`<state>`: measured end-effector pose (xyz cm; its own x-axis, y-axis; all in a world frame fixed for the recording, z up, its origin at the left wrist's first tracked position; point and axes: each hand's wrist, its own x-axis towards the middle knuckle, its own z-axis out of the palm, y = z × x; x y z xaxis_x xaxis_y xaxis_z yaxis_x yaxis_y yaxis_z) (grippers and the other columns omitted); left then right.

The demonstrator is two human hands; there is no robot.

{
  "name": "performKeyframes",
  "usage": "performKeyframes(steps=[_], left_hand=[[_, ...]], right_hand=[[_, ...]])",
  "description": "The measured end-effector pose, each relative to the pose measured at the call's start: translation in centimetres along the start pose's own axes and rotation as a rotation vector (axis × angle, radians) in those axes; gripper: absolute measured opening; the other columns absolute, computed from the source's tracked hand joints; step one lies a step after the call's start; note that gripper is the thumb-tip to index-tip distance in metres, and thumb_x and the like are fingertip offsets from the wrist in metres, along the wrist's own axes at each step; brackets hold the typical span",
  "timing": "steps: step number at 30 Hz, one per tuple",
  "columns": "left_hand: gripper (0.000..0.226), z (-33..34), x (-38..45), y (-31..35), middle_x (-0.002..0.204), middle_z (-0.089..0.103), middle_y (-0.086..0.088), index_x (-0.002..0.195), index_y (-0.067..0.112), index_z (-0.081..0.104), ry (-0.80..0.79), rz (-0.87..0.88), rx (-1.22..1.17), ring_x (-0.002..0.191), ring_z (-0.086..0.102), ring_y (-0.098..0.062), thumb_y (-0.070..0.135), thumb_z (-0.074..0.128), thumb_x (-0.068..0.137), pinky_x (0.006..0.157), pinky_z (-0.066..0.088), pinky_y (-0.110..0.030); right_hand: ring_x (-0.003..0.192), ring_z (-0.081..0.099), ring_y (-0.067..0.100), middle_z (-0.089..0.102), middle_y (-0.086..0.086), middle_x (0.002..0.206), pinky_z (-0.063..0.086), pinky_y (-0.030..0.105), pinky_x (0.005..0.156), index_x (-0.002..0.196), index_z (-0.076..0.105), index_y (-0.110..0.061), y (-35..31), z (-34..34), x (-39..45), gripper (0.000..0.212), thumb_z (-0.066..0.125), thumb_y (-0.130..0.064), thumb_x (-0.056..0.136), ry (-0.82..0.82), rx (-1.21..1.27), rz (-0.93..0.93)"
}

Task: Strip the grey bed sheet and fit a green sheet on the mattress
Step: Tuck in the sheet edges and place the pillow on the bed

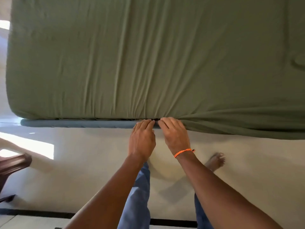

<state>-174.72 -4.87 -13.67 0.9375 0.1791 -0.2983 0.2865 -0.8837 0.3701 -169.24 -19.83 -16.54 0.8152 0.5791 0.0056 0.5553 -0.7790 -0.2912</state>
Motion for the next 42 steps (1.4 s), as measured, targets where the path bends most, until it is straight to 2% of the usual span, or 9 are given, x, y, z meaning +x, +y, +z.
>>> performKeyframes(steps=[5, 8, 12, 18, 22, 26, 33, 38, 42], left_hand=[[0.028, 2.5, 1.9, 5.6, 0.109, 0.065, -0.008, 0.118, 0.009, 0.069, -0.002, 0.0, -0.001, 0.098, 0.062, -0.03, 0.017, 0.065, 0.092, 0.087, 0.055, -0.043], [0.028, 3.1, 2.5, 8.3, 0.111, 0.062, -0.004, 0.118, 0.015, 0.066, -0.031, 0.073, 0.071, 0.097, 0.058, -0.03, 0.016, 0.064, 0.091, 0.086, 0.052, -0.044], [0.058, 4.1, 2.7, 11.6, 0.123, 0.055, -0.002, 0.139, 0.02, 0.051, -0.069, 0.235, 0.197, 0.103, 0.056, -0.026, 0.009, 0.07, 0.085, 0.088, 0.051, -0.041], [0.04, 4.4, 5.6, 13.5, 0.101, 0.06, 0.006, 0.108, 0.027, 0.063, -0.108, 0.222, 0.128, 0.09, 0.059, -0.024, 0.014, 0.082, 0.076, 0.069, 0.051, -0.039], [0.017, 3.1, 8.2, 13.9, 0.088, 0.065, 0.013, 0.087, 0.028, 0.071, -0.144, -0.043, -0.204, 0.084, 0.063, -0.016, 0.028, 0.085, 0.078, 0.068, 0.048, -0.033], [0.013, 3.3, 8.9, 16.0, 0.094, 0.057, 0.005, 0.085, 0.022, 0.066, 0.078, -0.031, -0.043, 0.083, 0.058, -0.023, 0.02, 0.08, 0.085, 0.057, 0.042, -0.035], [0.027, 6.8, 4.9, 16.6, 0.092, 0.061, -0.004, 0.095, 0.015, 0.062, 0.096, 0.13, 0.124, 0.082, 0.059, -0.028, -0.006, 0.068, 0.077, 0.062, 0.05, -0.039], [0.025, 7.2, 2.4, 16.4, 0.109, 0.069, -0.008, 0.115, 0.008, 0.07, 0.053, 0.159, 0.09, 0.098, 0.064, -0.028, 0.006, 0.059, 0.092, 0.09, 0.056, -0.04], [0.022, 5.7, 3.0, 17.3, 0.108, 0.07, -0.004, 0.115, 0.014, 0.067, -0.068, 0.108, 0.097, 0.1, 0.067, -0.024, 0.026, 0.055, 0.101, 0.092, 0.055, -0.037]], right_hand=[[0.115, 0.053, 0.03, 0.054, 0.007, 0.138, 0.042, 0.047, 0.088, 0.139, 0.056, -0.024, 9.5, -3.6, -5.1, 0.061, 0.074, -0.015, 0.082, -0.052, -0.191, 0.434], [0.116, 0.053, 0.03, 0.052, 0.01, 0.139, 0.042, 0.049, 0.087, 0.145, 0.053, -0.023, 14.7, -5.3, -6.8, 0.064, 0.071, -0.016, 0.084, -0.092, -0.286, 0.298], [0.103, 0.057, 0.027, 0.06, 0.003, 0.124, 0.047, 0.042, 0.075, 0.139, 0.059, -0.018, 18.5, -6.2, -7.1, 0.054, 0.074, -0.016, 0.087, -0.144, -0.242, 0.03], [0.084, 0.053, 0.019, 0.059, -0.004, 0.089, 0.043, 0.033, 0.049, 0.094, 0.075, -0.017, 20.3, -7.1, -5.8, 0.013, 0.077, -0.007, 0.088, -0.134, -0.001, 0.015], [0.085, 0.055, 0.023, 0.058, -0.001, 0.091, 0.046, 0.038, 0.055, 0.089, 0.069, -0.017, 19.6, -8.3, -3.3, 0.014, 0.07, -0.004, 0.089, 0.037, 0.034, 0.111], [0.085, 0.051, 0.025, 0.054, 0.004, 0.095, 0.043, 0.036, 0.059, 0.087, 0.056, -0.018, 18.7, -8.5, 0.0, 0.02, 0.059, 0.002, 0.087, 0.151, -0.132, 0.147], [0.102, 0.059, 0.031, 0.06, 0.008, 0.112, 0.05, 0.041, 0.079, 0.113, 0.06, -0.013, 19.2, -6.3, -4.5, 0.027, 0.052, -0.005, 0.089, -0.021, -0.091, 0.093], [0.11, 0.062, 0.027, 0.066, 0.006, 0.118, 0.054, 0.04, 0.09, 0.119, 0.066, -0.011, 19.0, -6.1, -8.3, 0.035, 0.063, 0.001, 0.087, -0.07, 0.003, 0.162], [0.107, 0.063, 0.025, 0.066, 0.003, 0.114, 0.05, 0.04, 0.091, 0.123, 0.065, -0.016, 18.3, -7.7, -7.4, 0.028, 0.06, -0.022, 0.096, -0.197, -0.033, 0.208]])
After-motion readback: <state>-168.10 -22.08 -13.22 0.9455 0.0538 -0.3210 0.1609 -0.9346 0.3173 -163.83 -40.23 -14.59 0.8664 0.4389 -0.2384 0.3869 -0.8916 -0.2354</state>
